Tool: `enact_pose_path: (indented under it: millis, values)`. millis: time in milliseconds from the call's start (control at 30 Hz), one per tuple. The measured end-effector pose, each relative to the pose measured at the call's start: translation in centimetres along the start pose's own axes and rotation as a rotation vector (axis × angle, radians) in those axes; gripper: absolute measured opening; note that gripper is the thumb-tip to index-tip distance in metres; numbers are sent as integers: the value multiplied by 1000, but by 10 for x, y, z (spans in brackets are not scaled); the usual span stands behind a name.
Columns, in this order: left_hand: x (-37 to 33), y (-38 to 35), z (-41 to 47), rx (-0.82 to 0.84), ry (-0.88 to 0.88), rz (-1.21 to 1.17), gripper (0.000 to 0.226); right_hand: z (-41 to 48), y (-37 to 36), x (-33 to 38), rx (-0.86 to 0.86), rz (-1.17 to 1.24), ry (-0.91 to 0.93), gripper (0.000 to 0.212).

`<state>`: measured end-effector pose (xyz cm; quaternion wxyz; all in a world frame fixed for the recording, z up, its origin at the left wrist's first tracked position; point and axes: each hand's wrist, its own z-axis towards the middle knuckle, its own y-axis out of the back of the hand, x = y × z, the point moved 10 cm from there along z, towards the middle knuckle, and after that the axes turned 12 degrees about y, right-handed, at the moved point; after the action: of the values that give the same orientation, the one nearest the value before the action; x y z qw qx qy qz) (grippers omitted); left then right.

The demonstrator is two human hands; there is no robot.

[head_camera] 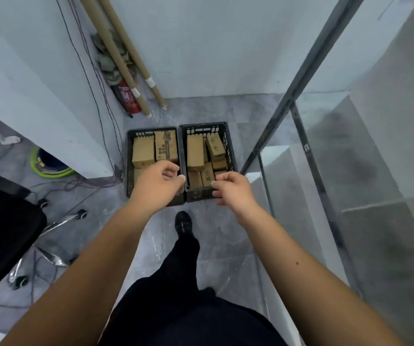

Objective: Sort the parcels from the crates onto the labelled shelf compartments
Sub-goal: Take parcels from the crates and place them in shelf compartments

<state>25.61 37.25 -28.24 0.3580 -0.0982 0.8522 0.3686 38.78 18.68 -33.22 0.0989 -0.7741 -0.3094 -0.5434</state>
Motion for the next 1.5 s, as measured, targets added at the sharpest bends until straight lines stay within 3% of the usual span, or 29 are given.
enact_pose_path:
  millis: [367,600,767,900,1033,1200,1300,1400,1500]
  values:
    - [-55,-11,228,145,163,-27,23,202,-43,23,-41,43,-186,3]
    - [-12,-71,338,229,556,-286,3,305,-60,-12,-42,20,-317,3]
    - [37,-156,418,234,683,-289,4,396,-67,-88,-127,-37,-316,5]
    - [83,-231,484,242,703,-246,14,471,-80,-168,-75,-90,-356,9]
    - [132,-284,547,148,690,-233,13,542,-101,-244,37,-209,-312,14]
    - [181,-328,610,83,639,-185,51,602,-118,-338,73,-276,-296,22]
    - [211,-349,641,86,645,-156,44,628,-127,-377,83,-289,-286,37]
    - [229,-368,664,96,645,-49,11,647,-135,-410,96,-259,-301,49]
    - [238,-379,679,63,696,-81,6,659,-143,-430,97,-212,-298,54]
